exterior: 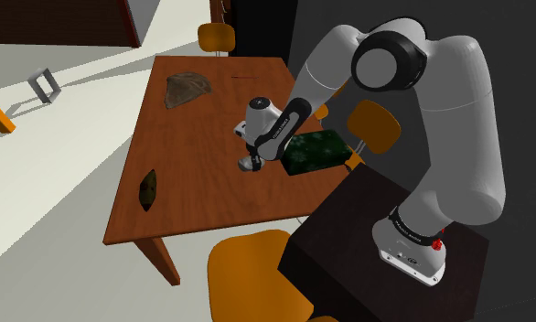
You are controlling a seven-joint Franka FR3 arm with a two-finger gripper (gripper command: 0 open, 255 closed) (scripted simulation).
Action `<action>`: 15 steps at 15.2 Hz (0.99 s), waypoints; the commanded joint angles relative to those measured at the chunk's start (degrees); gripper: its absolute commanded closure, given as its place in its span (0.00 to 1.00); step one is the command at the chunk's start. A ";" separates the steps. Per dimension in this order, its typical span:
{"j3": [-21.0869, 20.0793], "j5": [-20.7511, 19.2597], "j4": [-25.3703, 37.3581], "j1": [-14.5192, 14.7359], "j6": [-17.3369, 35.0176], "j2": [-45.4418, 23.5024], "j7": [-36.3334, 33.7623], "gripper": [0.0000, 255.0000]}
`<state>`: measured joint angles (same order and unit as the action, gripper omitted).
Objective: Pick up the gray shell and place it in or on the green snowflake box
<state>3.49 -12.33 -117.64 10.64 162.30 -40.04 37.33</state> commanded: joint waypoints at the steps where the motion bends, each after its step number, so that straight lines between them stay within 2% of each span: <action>1: -0.01 0.00 0.00 0.01 0.00 0.00 0.00 1.00; 5: -0.01 0.00 0.01 0.01 0.01 -0.01 0.00 1.00; 15: -0.80 0.54 -2.60 -0.57 -4.83 7.45 1.09 1.00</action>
<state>2.78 -11.86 -120.17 10.06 157.99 -33.20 38.38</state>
